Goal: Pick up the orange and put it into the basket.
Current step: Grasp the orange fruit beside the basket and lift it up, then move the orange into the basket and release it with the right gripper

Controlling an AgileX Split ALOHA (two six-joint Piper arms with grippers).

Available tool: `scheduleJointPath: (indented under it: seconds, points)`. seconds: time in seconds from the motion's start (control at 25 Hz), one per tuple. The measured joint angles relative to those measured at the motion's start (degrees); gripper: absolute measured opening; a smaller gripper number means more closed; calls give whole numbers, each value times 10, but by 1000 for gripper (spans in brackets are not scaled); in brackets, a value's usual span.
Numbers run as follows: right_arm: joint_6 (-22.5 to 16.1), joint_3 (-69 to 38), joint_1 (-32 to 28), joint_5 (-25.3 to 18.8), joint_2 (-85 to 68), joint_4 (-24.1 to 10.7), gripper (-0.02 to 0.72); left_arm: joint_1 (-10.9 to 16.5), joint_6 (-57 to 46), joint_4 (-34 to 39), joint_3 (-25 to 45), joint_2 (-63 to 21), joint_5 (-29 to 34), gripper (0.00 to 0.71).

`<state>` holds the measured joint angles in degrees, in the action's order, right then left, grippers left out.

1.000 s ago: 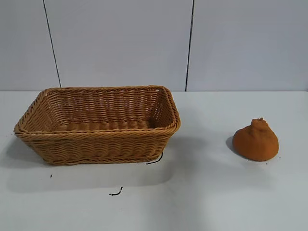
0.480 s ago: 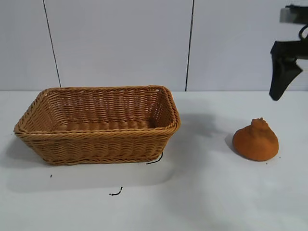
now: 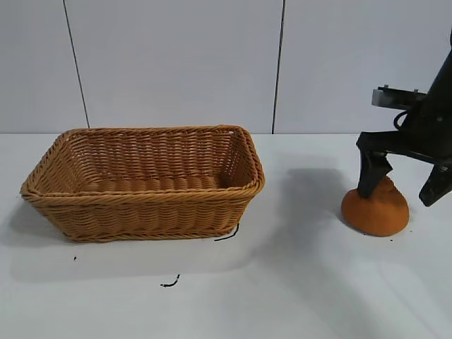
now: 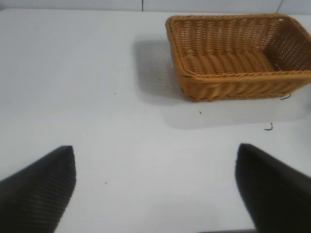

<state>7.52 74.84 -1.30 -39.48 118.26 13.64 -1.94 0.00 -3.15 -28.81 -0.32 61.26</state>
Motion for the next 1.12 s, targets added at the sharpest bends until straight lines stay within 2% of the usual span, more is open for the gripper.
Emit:
scheduleJointPath:
  seconds: [0.24,0.36,0.44,0.52,0.76,1.12]
  points:
    - [0,0,0,8,0,4,115,0,0,0,0,0,0,639]
    - [1,3,0,7,0,4,17,0,0,0,0,0,0,639]
    - [1,12,0,-10,0,4,15,0,0,0,0,0,0,639]
    - [1,39,0,-46,0,4,15,0,0,0,0,0,1,639]
    - [1,184,0,-181,-10,0,15,0,0,0,0,0,0,639]
    - [-23,355,11,-268,-37,-4,15,0,0,0,0,0,0,639]
